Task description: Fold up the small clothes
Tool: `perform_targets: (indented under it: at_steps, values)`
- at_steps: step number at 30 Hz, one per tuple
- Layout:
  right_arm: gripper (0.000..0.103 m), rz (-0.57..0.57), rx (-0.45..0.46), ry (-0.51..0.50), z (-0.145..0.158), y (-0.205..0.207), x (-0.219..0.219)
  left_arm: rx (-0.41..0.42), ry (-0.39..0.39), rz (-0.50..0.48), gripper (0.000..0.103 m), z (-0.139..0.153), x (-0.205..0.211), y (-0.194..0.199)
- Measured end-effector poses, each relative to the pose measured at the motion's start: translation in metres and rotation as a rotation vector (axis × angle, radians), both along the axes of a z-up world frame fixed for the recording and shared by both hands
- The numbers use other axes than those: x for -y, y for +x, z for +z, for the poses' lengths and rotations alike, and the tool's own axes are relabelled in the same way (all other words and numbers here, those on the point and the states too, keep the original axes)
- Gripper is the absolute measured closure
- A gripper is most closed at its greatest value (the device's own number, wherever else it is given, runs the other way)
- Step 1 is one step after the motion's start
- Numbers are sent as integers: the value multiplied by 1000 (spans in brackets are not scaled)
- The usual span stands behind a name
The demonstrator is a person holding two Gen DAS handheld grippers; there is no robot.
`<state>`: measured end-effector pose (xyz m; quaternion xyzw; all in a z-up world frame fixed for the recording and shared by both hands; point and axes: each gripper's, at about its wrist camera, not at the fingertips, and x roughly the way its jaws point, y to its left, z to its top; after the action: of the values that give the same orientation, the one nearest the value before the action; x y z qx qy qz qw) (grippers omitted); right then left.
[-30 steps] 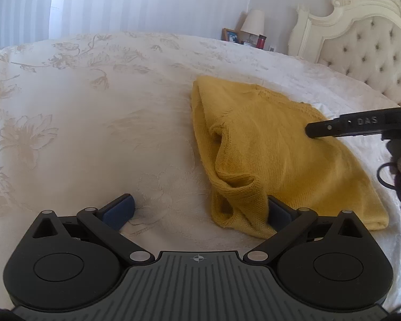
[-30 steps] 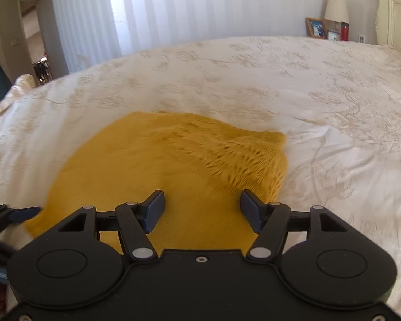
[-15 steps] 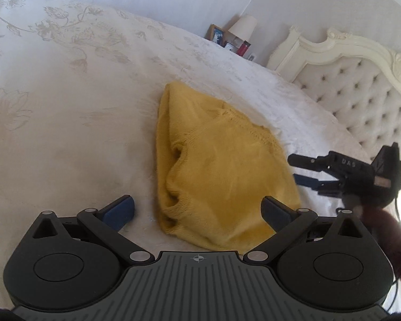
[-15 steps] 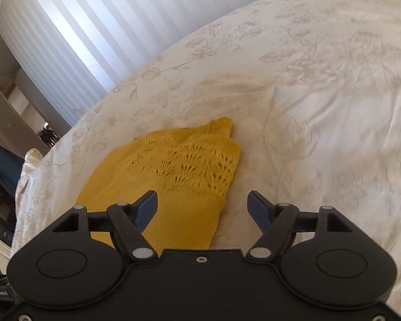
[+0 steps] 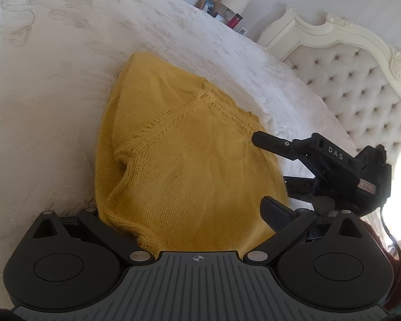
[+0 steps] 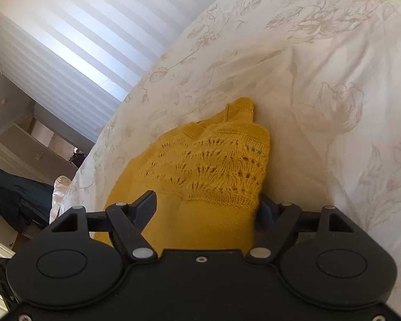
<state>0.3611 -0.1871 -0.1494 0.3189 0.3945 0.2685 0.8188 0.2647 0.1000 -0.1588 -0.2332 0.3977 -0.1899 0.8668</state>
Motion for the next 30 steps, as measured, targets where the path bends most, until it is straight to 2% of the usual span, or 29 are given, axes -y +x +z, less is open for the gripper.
perform_targets:
  at_steps: [1,2,3,4,5,7,9,12,15,17,25,28,30]
  values:
    - [24,0,-5,11,-1,1,0,-3,-2,1,11,0,-1,-1]
    - [29,1,-9,16,0,0,2,-2,-1,10,21,0,-2,-3]
    - [40,1,-16,12,0,-1,3,-12,-3,24,50,-1,-5,-6]
    - [47,3,-28,2,0,-2,4,-32,-14,39,78,-3,-9,-7]
    - [56,5,-35,-3,-1,-3,5,-60,-64,40,85,-8,-15,-7]
    - [63,9,-24,-28,3,-8,7,-100,-134,48,88,-14,-20,-6]
    - [66,-2,-26,-62,10,-13,5,-118,-131,60,89,-11,-17,-7]
    - [67,-4,-3,-80,26,-23,7,-161,-182,83,89,-4,-17,-13]
    - [68,8,-5,-107,36,-37,11,-166,-192,50,89,4,-15,-25]
    - [68,14,-21,-114,37,-49,15,-179,-201,31,89,7,-12,-36]
    - [68,22,-135,-117,39,-115,40,-292,-323,-19,89,1,-4,-89]
    - [58,-11,-105,-68,41,-132,50,-308,-344,-2,89,-8,-4,-96]
    - [40,-50,-90,22,35,-144,60,-299,-321,18,89,-14,-6,-94]
